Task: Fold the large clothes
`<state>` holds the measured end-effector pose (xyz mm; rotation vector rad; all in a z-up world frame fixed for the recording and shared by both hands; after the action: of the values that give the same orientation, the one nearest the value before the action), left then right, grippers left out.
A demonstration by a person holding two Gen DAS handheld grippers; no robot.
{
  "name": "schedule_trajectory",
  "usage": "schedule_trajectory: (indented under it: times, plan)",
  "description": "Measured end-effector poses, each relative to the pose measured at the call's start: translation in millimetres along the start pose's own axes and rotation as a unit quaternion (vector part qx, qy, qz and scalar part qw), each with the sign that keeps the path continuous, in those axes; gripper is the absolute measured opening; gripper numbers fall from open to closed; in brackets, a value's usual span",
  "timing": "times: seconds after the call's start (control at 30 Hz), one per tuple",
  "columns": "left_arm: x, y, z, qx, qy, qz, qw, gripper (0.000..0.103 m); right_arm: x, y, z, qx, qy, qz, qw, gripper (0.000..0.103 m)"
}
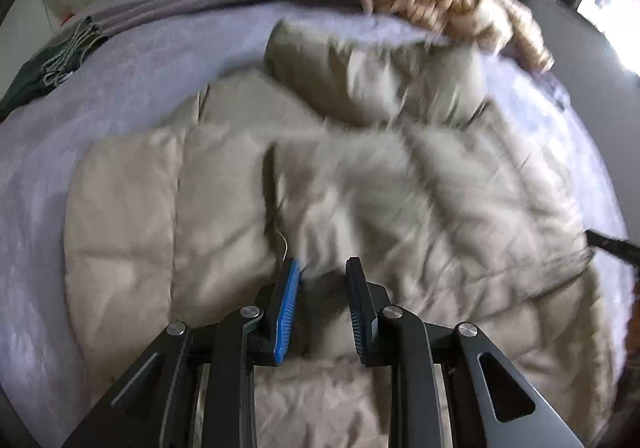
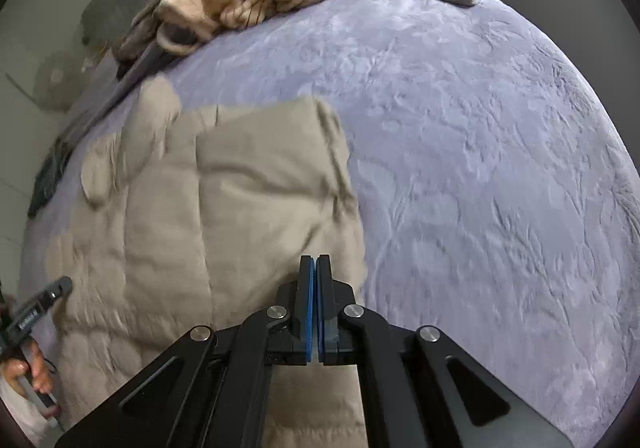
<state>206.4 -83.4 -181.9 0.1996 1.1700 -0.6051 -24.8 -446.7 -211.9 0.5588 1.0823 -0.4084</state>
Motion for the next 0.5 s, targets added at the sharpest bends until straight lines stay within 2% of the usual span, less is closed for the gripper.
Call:
schedule_trajectory:
  times: [0.13, 0.2, 0.23, 0.33, 0.5]
  plan:
    - [11.7, 9.6, -6.7, -0.026, 0.011, -0.006, 0.9996, 0.026, 15.2, -5.2, -13.9, 0.012, 0.023, 0.004, 1.000, 0.000]
    - [7.9, 10.0, -4.5, -0.025, 0.019, 0.006, 0.9995, 0.026, 16.5, -5.2, -13.5, 0.017, 0.028, 0.003, 0.999, 0.000]
    - [4.2, 9.9, -3.8, -0.024, 0.021, 0.015, 0.9994, 0.026, 14.2, -4.2, -11.6, 0.018, 0.031, 0.002, 0.999, 0.003]
    - [-12.0, 5.3, -0.9, -0.020, 0.028, 0.031, 0.9989, 0.026, -1.5, -0.3, -6.7, 0.021, 0.034, 0.011, 0.999, 0.003]
    - [-48.6, -5.5, -9.3, -0.024, 0.037, 0.041, 0.9982, 0.026, -29.3, 2.6, -24.9, 0.036, 0.060, 0.036, 0.997, 0.004]
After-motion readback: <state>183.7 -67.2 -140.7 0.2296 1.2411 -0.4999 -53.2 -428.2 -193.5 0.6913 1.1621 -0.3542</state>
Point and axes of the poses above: each gripper's, at about its wrist camera, not at the fingertips, and x roughly the way its jaws point, y to its left, z to its top, the point moved 6 cm from there along x, roughly the way its jaws point, and after that the axes turned 1 degree about -z, right-handed, at the moved point
